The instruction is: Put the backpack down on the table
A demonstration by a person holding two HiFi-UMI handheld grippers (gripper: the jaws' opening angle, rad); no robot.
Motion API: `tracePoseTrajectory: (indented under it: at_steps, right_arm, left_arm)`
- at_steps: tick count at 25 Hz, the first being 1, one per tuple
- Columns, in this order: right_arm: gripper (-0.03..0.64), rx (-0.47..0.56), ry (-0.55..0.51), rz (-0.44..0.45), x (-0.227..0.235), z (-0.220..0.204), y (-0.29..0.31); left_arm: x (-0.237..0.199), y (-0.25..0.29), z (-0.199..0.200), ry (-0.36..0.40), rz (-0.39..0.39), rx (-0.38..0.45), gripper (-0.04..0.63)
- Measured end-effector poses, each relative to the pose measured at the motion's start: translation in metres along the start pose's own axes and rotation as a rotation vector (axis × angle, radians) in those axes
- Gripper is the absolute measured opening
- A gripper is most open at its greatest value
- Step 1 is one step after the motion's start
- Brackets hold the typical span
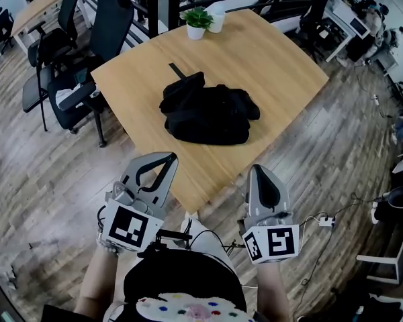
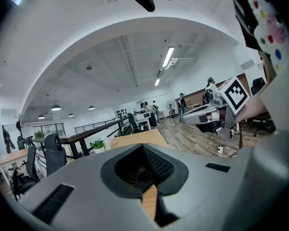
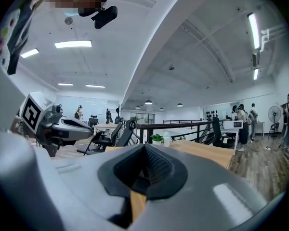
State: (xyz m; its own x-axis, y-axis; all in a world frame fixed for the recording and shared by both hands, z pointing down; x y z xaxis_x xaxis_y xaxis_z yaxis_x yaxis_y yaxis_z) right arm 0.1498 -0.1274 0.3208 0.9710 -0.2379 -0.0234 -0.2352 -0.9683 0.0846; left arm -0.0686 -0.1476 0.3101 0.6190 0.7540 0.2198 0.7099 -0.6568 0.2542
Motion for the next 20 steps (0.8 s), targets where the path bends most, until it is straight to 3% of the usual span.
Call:
tracePoseTrajectory:
  at_steps: [20]
  right_arm:
    - [0.009,-0.059,-0.018,0.027,-0.012,-0.01,0.003]
  left_arm:
    - [0.011,-0.003,-0.018,-0.043,-0.011,-0.04,0.006]
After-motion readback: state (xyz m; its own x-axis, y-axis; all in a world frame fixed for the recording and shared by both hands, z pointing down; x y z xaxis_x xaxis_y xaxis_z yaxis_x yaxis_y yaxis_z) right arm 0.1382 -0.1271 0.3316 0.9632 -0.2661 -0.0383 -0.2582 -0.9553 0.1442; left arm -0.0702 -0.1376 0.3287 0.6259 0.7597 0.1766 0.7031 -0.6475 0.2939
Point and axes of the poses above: the fingertips, and each gripper's own axes: y forward along the fingers, x to its right, z out of its top, the point moved 6 cm from there along -y, backward along the fingers, and after that the axes turned 8 degrees about -z, right-handed, at the moved point
